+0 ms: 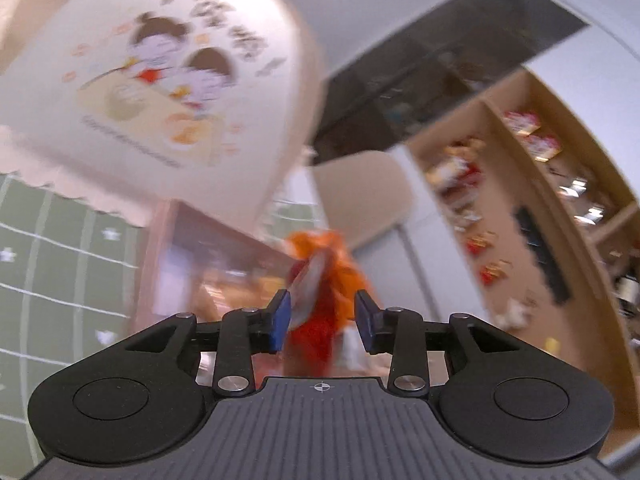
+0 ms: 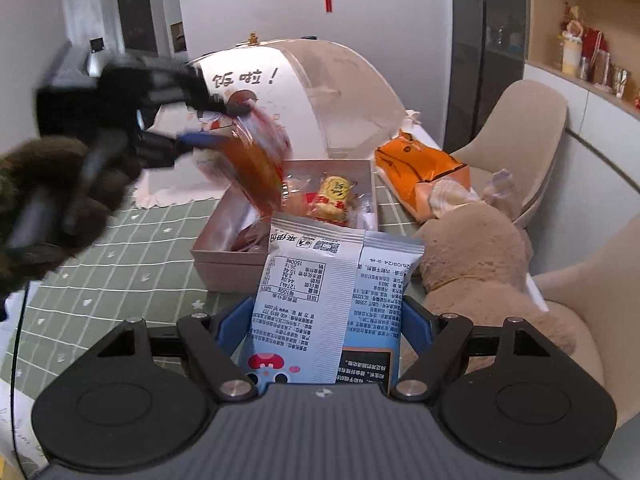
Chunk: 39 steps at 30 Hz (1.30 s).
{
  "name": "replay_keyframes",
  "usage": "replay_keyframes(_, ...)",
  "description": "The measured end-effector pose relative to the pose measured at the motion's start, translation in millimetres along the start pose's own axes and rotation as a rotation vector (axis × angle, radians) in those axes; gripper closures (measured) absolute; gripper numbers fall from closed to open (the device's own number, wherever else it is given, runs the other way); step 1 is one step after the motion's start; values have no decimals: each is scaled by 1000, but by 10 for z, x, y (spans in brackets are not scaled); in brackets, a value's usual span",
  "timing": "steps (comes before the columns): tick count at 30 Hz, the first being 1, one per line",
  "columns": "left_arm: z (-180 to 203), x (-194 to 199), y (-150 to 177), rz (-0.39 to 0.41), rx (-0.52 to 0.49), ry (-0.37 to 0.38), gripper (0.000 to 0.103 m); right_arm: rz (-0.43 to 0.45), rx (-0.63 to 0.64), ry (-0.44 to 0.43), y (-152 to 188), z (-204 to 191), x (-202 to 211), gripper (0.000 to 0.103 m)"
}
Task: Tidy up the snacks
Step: 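Carry the red packet to the box with left tool while right tool carries white-blue packet, then drop the red packet into the box with left tool while right tool drops white-blue packet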
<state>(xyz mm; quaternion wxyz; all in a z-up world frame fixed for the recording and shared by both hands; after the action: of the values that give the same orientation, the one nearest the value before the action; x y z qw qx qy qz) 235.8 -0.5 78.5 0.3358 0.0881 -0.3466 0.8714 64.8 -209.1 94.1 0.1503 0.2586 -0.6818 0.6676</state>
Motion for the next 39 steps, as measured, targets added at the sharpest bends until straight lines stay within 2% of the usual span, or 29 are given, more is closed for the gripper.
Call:
replay_keyframes(2,-192,28,68,8,5,-67,64,-1,6,18,17,41,0,24)
replay_keyframes(4,-308,138,149,18,9,-87,64,-7,6,32,27,103,-6,24)
replay_keyframes(7,-429,392,338,8,-53,-134,64,18,41,64,-62,167,-41,24)
replay_keyframes(10,-504,635,554,-19,-102,-157,65,75,83,74,-322,141,-157,24)
replay_keyframes(14,-490,873,842,-57,-135,-165,65,202,136,71,-833,-65,-447,24)
replay_keyframes(18,-403,1070,1037,-89,-225,-175,65,269,140,4,-1160,-367,-895,20)
replay_keyframes(19,-383,1114,1059,-90,-256,-180,65,274,150,-21,-1172,-448,-1012,15)
replay_keyframes(22,-392,1232,1074,-73,-334,-228,65,217,208,-19,-1110,-633,-1351,15)
replay_keyframes(24,-459,1315,1084,-65,-325,-249,65,198,201,-19,-1077,-666,-1474,15)
replay_keyframes(27,-578,1369,1108,-64,-286,-271,65,156,142,-72,-1020,-630,-1571,15)
replay_keyframes(31,-620,1377,1168,-71,-285,-285,65,140,31,-65,-891,-462,-1501,15)
replay_keyframes(34,-593,1340,1259,-74,-341,-299,65,104,-40,-77,-676,-309,-1341,15)
replay_keyframes(37,-584,1238,1410,-75,-417,-327,65,74,-24,-68,-361,-241,-1191,15)
replay_keyframes(39,-587,1175,1510,-63,-462,-353,65,42,12,-25,-74,-213,-1091,15)
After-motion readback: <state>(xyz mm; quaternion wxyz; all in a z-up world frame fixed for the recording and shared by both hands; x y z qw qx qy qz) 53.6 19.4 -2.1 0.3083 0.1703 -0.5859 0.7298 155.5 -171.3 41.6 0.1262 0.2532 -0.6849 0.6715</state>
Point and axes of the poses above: each gripper's, at about its wrist camera, not at the fingertips, and x roughly against the way its jaws point, z to its right, y to its underside, the point moved 6 cm from there along -x, roughly the way its jaws point, and after that the axes turned 9 degrees about z, right-handed, at the moved point
